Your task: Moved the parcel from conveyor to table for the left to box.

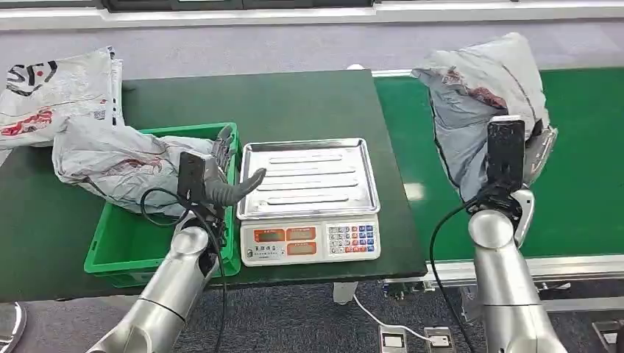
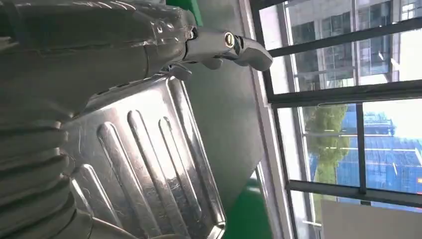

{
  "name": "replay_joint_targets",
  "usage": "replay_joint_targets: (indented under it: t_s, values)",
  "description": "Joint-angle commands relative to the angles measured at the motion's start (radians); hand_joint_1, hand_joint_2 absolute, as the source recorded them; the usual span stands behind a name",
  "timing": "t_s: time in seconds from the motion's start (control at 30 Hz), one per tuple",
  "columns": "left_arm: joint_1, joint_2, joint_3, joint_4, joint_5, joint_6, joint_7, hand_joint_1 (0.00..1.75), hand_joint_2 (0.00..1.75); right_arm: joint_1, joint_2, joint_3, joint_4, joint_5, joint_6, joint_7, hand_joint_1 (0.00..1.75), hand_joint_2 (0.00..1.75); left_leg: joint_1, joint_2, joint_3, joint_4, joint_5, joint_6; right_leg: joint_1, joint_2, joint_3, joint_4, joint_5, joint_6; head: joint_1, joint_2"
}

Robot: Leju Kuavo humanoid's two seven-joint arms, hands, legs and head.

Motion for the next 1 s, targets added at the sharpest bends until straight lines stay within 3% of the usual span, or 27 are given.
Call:
replay_joint_targets:
  t_s: [0.03, 0.13, 0.2, 0.37, 0.47, 0.57, 0.73, 0.8, 1.0]
  values:
    - [-0.023, 0.023, -0.02, 0.024, 0.021, 0.01, -0.008, 0.0, 1.75, -0.14, 0.013, 0.219, 0.139, 0.016, 0.102, 0.048, 1.75, 1.75, 0.0, 0.004, 0.002, -0.001, 0.0, 0.0, 0.0, 0.004, 0.0, 0.0, 0.001, 0.0, 0.0, 0.0]
    - [-0.06, 0.002, -0.008, 0.061, 0.037, 0.04, -0.016, 0.0, 1.75, -0.254, 0.081, 0.327, 0.351, 0.047, 0.089, 0.065, 1.75, 1.75, 0.0, 0.011, 0.001, -0.001, -0.001, 0.0, 0.0, 0.011, -0.002, 0.001, 0.003, 0.0, 0.0, 0.0]
    - [-0.072, -0.005, -0.009, 0.073, 0.043, 0.049, -0.016, 0.0, 1.75, -0.281, 0.107, 0.354, 0.415, 0.042, 0.08, 0.064, 1.75, 1.75, 0.0, 0.009, 0.0, 0.0, 0.0, 0.0, 0.0, 0.009, -0.002, 0.002, 0.002, 0.0, 0.0, 0.0]
    - [-0.103, -0.009, -0.012, 0.087, 0.071, 0.094, -0.026, 0.0, 1.75, -0.347, 0.19, 0.434, 0.588, -0.005, 0.217, 0.14, 1.75, 1.75, 0.0, 0.004, 0.0, -0.002, 0.003, -0.001, 0.001, 0.004, -0.002, 0.001, 0.002, -0.001, 0.0, 0.0]
    - [-0.104, -0.009, -0.019, 0.08, 0.079, 0.107, -0.027, 0.0, 1.75, -0.339, 0.211, 0.442, 0.641, -0.034, 0.216, 0.13, 1.75, 1.75, 0.001, 0.001, 0.0, -0.001, 0.003, -0.001, 0.002, 0.002, -0.001, 0.001, 0.001, -0.001, 0.0, 0.0]
    - [-0.105, -0.008, -0.033, 0.081, 0.089, 0.125, -0.026, 0.0, 1.75, -0.342, 0.211, 0.487, 0.695, 0.017, 0.258, 0.199, 1.75, 1.75, 0.0, 0.0, 0.0, -0.002, 0.004, -0.001, 0.002, 0.001, 0.0, 0.0, 0.001, 0.0, 0.0, 0.0]
    - [-0.133, -0.013, -0.057, 0.098, 0.1, 0.135, -0.026, 0.0, 1.75, -0.364, 0.262, 0.493, 0.834, 0.005, 0.458, 0.284, 1.75, 1.75, 0.001, -0.002, -0.002, -0.001, 0.004, -0.001, 0.002, -0.002, -0.001, 0.001, 0.001, 0.0, 0.0, 0.0]
    - [-0.138, -0.015, -0.061, 0.098, 0.104, 0.132, -0.024, 0.0, 1.75, -0.369, 0.269, 0.516, 0.866, 0.034, 0.461, 0.297, 1.75, 1.75, 0.001, -0.003, -0.003, 0.0, 0.004, -0.001, 0.001, -0.002, -0.002, 0.002, 0.001, -0.001, 0.0, 0.0]
    - [-0.129, -0.017, -0.077, 0.092, 0.117, 0.124, -0.029, 0.0, 1.75, -0.364, 0.29, 0.517, 0.91, 0.013, 0.514, 0.21, 1.75, 1.75, 0.001, -0.003, 0.0, -0.002, 0.004, -0.001, 0.002, -0.002, 0.0, 0.0, 0.001, -0.001, 0.0, 0.0]
